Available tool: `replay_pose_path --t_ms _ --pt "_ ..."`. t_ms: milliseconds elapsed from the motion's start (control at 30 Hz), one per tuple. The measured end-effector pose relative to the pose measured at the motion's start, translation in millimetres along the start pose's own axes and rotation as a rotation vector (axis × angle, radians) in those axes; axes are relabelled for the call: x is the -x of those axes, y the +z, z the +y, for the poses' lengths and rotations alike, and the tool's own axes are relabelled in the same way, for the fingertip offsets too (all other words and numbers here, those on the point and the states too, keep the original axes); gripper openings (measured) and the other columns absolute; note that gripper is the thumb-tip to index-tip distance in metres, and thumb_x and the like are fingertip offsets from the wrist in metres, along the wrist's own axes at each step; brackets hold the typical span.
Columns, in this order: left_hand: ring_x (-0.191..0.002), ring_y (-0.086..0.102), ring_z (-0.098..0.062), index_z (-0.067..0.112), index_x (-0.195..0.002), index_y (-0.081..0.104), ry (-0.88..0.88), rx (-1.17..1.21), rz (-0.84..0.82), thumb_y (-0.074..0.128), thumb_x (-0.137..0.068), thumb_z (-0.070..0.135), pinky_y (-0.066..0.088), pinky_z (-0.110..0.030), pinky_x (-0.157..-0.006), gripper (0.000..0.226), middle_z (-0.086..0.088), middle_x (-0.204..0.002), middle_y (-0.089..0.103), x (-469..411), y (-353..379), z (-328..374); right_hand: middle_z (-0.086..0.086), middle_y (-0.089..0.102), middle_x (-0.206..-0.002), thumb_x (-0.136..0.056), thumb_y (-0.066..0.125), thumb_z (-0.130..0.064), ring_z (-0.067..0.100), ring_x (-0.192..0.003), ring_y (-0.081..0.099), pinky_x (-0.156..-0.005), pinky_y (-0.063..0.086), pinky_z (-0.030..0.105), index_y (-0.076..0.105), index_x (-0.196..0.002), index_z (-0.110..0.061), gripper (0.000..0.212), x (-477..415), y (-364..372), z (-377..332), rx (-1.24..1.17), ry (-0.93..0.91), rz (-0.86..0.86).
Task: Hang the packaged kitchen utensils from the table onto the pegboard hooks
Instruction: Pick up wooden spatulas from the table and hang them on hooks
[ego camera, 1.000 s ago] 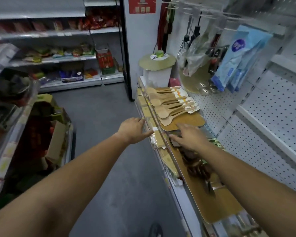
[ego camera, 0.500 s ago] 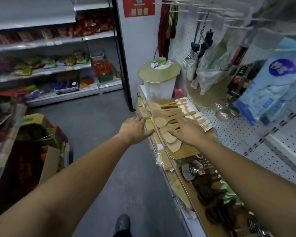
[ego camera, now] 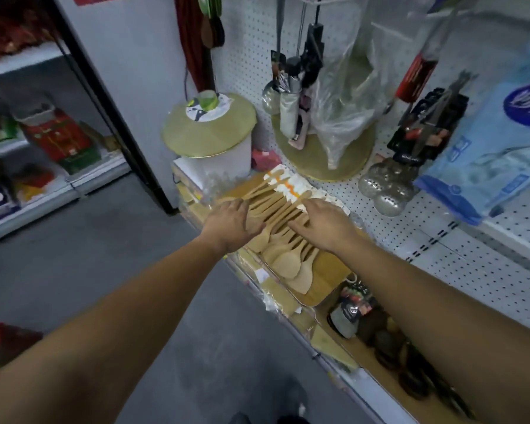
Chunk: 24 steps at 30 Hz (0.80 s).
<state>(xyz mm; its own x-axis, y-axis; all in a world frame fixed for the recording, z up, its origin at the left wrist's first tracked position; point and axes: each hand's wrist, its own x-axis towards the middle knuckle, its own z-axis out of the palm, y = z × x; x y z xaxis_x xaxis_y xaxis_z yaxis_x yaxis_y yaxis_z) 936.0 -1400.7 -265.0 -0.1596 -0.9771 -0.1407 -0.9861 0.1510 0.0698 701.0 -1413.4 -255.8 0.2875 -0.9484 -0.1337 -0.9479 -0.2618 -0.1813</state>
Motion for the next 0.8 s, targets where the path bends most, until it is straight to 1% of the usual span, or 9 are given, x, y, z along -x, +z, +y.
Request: replay_pose_path --t_ms 67,133,233,333,467,567,667,733,800 --pt "-0.139 0.036 -0.028 0.014 -0.150 0.029 0.065 -0.018 -0.036 0.023 -0.090 0.075 0.033 -0.043 -0.114 0.086 -0.007 -0.154 0.037 -34 13 4 0.012 0.045 -0.151 -0.094 0.040 -0.069 0.029 -0.137 0.043 -0.111 0.033 0.041 0.038 -0.149 -0.013 0.079 -16 17 18 -0.026 0.095 -0.036" --pt "-0.140 0.036 -0.028 0.015 -0.151 0.027 0.089 -0.023 -0.047 0.024 -0.090 0.074 0.031 -0.042 -0.115 0.085 -0.008 -0.154 0.036 -52 25 5 0.012 0.042 -0.153 -0.093 0.038 -0.071 0.029 -0.138 0.042 -0.111 0.034 0.042 0.037 -0.149 -0.013 0.081 -24 35 30 -0.043 0.151 -0.054" --pt "-0.141 0.035 -0.027 0.016 -0.152 0.026 0.126 -0.022 -0.118 0.025 -0.091 0.073 0.030 -0.041 -0.114 0.083 -0.008 -0.155 0.036 -81 54 9 0.012 0.038 -0.157 -0.094 0.038 -0.070 0.029 -0.141 0.038 -0.112 0.035 0.041 0.032 -0.153 -0.012 0.083 -35 64 48 -0.104 0.235 -0.108" --pt "-0.144 0.031 -0.025 0.016 -0.153 0.024 0.198 -0.054 -0.187 0.026 -0.092 0.072 0.030 -0.040 -0.113 0.083 -0.006 -0.158 0.031 -106 80 18 0.013 0.040 -0.154 -0.094 0.041 -0.068 0.029 -0.140 0.039 -0.113 0.036 0.042 0.032 -0.153 -0.013 0.081 -31 97 58 -0.151 0.327 -0.156" --pt "-0.141 0.035 -0.025 0.016 -0.149 0.031 0.296 -0.065 -0.231 0.031 -0.094 0.068 0.031 -0.039 -0.110 0.076 -0.006 -0.154 0.036 -138 115 20 0.013 0.045 -0.150 -0.093 0.044 -0.067 0.030 -0.135 0.043 -0.110 0.038 0.043 0.038 -0.148 -0.013 0.077 -32 133 66 -0.181 0.429 -0.181" --pt "-0.132 0.044 -0.029 0.015 -0.141 0.040 0.383 -0.019 -0.230 0.036 -0.095 0.062 0.037 -0.040 -0.103 0.066 -0.009 -0.145 0.046 -166 149 11 0.014 0.047 -0.146 -0.096 0.047 -0.060 0.032 -0.132 0.046 -0.107 0.041 0.043 0.041 -0.145 -0.010 0.071 -39 158 71 -0.206 0.536 -0.188" --pt "-0.125 0.048 -0.031 0.015 -0.132 0.047 0.412 0.029 -0.249 0.039 -0.094 0.061 0.044 -0.044 -0.099 0.060 -0.010 -0.136 0.052 -195 181 -5 0.015 0.050 -0.141 -0.096 0.051 -0.054 0.033 -0.128 0.048 -0.103 0.044 0.044 0.044 -0.143 -0.009 0.065 -50 188 73 -0.195 0.631 -0.181" --pt "-0.127 0.047 -0.033 0.014 -0.133 0.047 0.406 0.067 -0.259 0.045 -0.094 0.054 0.045 -0.047 -0.100 0.056 -0.012 -0.136 0.052 -214 200 -17 0.016 0.050 -0.140 -0.096 0.054 -0.050 0.034 -0.128 0.048 -0.103 0.044 0.044 0.044 -0.142 -0.008 0.063 -58 206 74 -0.218 0.687 -0.179" --pt "-0.128 0.046 -0.036 0.008 -0.136 0.048 0.393 0.082 -0.257 0.054 -0.095 0.039 0.044 -0.046 -0.101 0.052 -0.017 -0.138 0.050 -231 217 -25 0.018 0.051 -0.138 -0.096 0.057 -0.045 0.035 -0.127 0.049 -0.102 0.045 0.044 0.046 -0.142 -0.006 0.061 -65 222 75 -0.267 0.729 -0.176"
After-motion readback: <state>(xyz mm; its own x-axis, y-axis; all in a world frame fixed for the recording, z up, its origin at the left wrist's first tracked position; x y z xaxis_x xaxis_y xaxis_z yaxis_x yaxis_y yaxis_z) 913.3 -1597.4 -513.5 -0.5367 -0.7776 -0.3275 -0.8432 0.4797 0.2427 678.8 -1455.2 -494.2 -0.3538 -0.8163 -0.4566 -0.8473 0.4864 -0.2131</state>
